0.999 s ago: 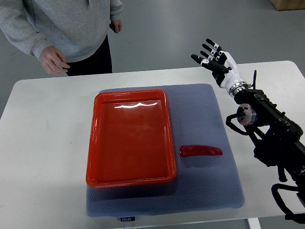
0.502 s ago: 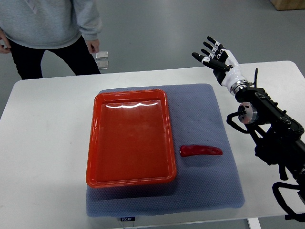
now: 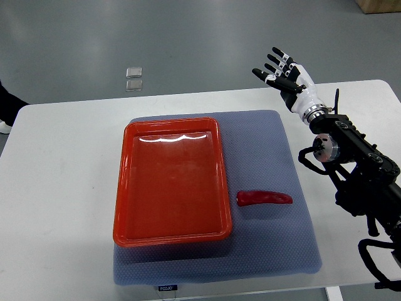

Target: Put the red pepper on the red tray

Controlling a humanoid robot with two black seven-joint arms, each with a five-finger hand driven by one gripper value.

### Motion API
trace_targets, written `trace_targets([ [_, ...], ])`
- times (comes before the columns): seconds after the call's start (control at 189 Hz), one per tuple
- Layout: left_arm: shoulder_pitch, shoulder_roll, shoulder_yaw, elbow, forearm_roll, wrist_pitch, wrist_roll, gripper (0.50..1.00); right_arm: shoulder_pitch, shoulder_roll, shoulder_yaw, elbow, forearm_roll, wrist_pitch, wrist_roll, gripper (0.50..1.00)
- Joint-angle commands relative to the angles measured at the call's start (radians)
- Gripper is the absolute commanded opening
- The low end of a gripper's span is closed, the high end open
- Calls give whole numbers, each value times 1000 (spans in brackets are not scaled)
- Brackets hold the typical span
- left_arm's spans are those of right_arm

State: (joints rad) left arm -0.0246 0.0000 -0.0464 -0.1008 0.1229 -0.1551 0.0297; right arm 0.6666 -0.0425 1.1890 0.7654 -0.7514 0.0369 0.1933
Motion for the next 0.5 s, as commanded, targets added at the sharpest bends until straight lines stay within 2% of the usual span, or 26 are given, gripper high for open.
trace_targets([
  [0.0, 0, 0, 0, 1, 0, 0, 1, 1000, 8, 0, -2, 0, -5, 0, -2, 919],
  [0.349, 0, 0, -1, 1, 0, 0, -1, 1000, 18, -7, -28, 3, -12, 5, -2, 919],
  [0.497, 0, 0, 0, 1, 0, 0, -1, 1000, 34, -42, -117, 6, -51, 40, -2, 917],
])
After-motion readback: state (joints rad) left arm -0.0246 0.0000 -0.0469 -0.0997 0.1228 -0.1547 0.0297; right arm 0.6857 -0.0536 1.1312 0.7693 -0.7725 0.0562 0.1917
